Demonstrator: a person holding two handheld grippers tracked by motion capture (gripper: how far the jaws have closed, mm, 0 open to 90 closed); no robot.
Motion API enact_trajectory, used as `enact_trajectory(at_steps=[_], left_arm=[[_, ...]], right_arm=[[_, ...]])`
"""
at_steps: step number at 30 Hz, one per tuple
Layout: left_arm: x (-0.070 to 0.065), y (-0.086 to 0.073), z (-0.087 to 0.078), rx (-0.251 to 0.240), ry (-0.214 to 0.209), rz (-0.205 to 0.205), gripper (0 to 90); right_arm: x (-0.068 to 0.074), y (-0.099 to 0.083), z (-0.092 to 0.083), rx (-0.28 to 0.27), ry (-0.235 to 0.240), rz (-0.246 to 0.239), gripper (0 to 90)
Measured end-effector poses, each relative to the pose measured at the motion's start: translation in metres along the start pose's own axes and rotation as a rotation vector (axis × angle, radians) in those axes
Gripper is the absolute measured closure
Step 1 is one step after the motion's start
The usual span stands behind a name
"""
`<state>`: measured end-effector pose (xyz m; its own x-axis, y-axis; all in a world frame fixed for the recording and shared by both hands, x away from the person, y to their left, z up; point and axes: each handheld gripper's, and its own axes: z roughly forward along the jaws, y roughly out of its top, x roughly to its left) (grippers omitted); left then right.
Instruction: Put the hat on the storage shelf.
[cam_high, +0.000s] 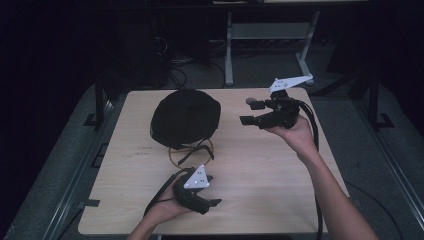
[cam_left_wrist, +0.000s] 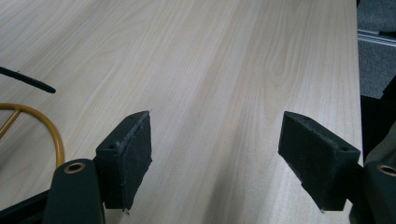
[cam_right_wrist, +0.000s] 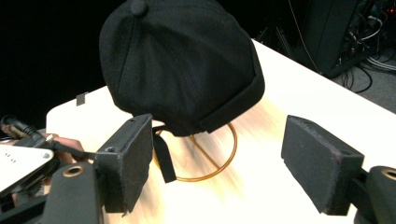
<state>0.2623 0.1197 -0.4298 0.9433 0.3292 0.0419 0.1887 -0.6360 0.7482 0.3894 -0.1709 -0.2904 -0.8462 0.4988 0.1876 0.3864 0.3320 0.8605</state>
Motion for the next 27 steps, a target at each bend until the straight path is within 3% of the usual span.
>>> enact_trajectory(at_steps=[11,18,27], left_arm=[[0.002,-0.001,0.0,0.022,0.012,0.014,25.4],[0.003,-0.003,0.0,0.004,0.017,-0.028,25.3],[0.004,-0.003,-0.001,0.003,0.025,-0.032,24.9]], right_arm=[[-0.01,-0.033,-0.012,0.012,-0.018,0.044,22.0],[-0.015,-0.051,-0.02,0.021,-0.023,0.071,21.8],[-0.02,-0.074,-0.03,0.032,-0.036,0.102,21.7]])
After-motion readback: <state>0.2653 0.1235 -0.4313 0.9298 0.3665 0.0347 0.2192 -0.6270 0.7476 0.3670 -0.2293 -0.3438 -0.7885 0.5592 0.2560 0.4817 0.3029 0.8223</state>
